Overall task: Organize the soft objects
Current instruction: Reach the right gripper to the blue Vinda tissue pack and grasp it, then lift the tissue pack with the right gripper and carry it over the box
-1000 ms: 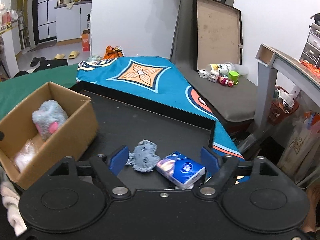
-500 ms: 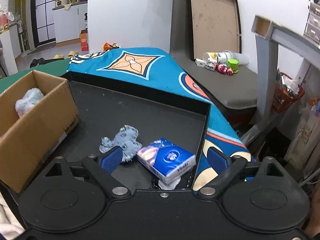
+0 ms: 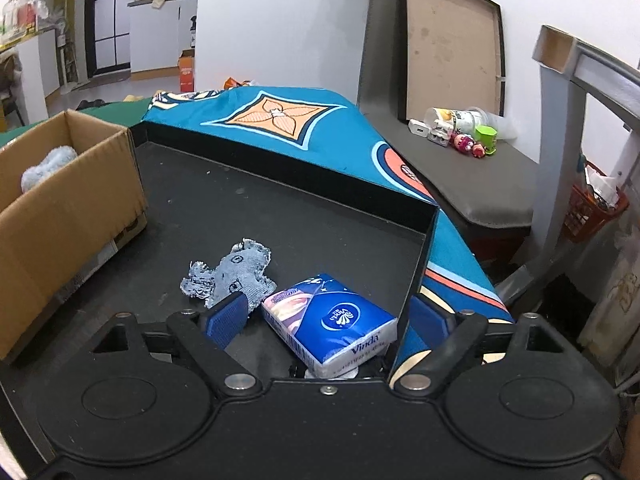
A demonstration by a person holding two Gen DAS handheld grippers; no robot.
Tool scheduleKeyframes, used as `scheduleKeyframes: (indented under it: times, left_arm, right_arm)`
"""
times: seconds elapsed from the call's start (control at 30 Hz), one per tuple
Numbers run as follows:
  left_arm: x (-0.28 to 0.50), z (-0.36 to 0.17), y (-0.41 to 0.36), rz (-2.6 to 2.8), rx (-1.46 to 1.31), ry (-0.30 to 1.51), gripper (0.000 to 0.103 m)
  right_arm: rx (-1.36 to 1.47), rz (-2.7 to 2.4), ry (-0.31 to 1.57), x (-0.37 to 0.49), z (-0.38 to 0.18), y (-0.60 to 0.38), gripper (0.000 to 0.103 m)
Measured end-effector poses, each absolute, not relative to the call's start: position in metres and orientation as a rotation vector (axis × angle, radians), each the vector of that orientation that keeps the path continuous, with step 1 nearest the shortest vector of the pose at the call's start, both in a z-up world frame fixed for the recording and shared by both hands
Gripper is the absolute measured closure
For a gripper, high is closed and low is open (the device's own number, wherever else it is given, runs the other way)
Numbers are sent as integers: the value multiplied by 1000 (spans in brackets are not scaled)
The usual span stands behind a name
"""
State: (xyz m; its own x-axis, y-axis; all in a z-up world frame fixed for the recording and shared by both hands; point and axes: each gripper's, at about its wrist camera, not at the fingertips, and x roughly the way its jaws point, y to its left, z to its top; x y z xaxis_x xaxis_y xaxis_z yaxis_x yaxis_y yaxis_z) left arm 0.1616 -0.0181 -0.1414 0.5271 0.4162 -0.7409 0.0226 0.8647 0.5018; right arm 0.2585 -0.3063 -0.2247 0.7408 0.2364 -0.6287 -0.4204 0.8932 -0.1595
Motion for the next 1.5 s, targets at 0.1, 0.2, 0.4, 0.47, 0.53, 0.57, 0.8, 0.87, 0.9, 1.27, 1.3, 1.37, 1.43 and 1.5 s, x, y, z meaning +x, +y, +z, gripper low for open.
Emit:
scheduleKeyframes:
  times: [0.1,0.2,0.4,0.47,0.53,0.57,0.8,0.87,0.9,1.27,1.3,1.37,1.43,1.5]
  left_arm:
    - [162,-141,-17,241,486,998,6]
    - [161,-141,-17,241,485,998,6]
    - [162,-142,-17,241,489,994,6]
    - [161,-142,-17,239,490,992,6]
    - [160,-142,-17,239,492,989,6]
    - [160,-142,-17,239,490,987,6]
    - [159,-140,-18,236,490,982,6]
    - [158,-140,-18,234,490,980,6]
    - [158,-139,-18,233,490,978,6]
    - [152,-133,-17,224,468,954,6]
    - [150,-132,-16,220,458,949,6]
    - [149,-131,-14,220,441,944,6]
    - [147,-130,-12,215,431,939,6]
    - [146,-130,-11,211,430,932,6]
  right_arm:
    - [-323,372,659,261,-230,-303,19]
    - [-337,370,686,262,-235,-301,23]
    - [-328,348,730,262,-240,-301,39]
    - [-316,340,727,260,-237,-302,40]
    - [-308,329,720,259,-234,-303,41]
    - [-303,325,718,258,-233,-303,41]
    - [-265,290,707,249,-224,-304,42]
    - [-258,287,699,245,-220,-303,42]
    - [-256,285,697,243,-219,-302,42]
    - [-123,285,640,220,-185,-296,42]
    - [-102,285,634,218,-180,-295,42]
    - [-94,285,599,212,-168,-291,42]
    - [-92,292,572,207,-160,-285,42]
    - [-77,297,558,202,-153,-280,42]
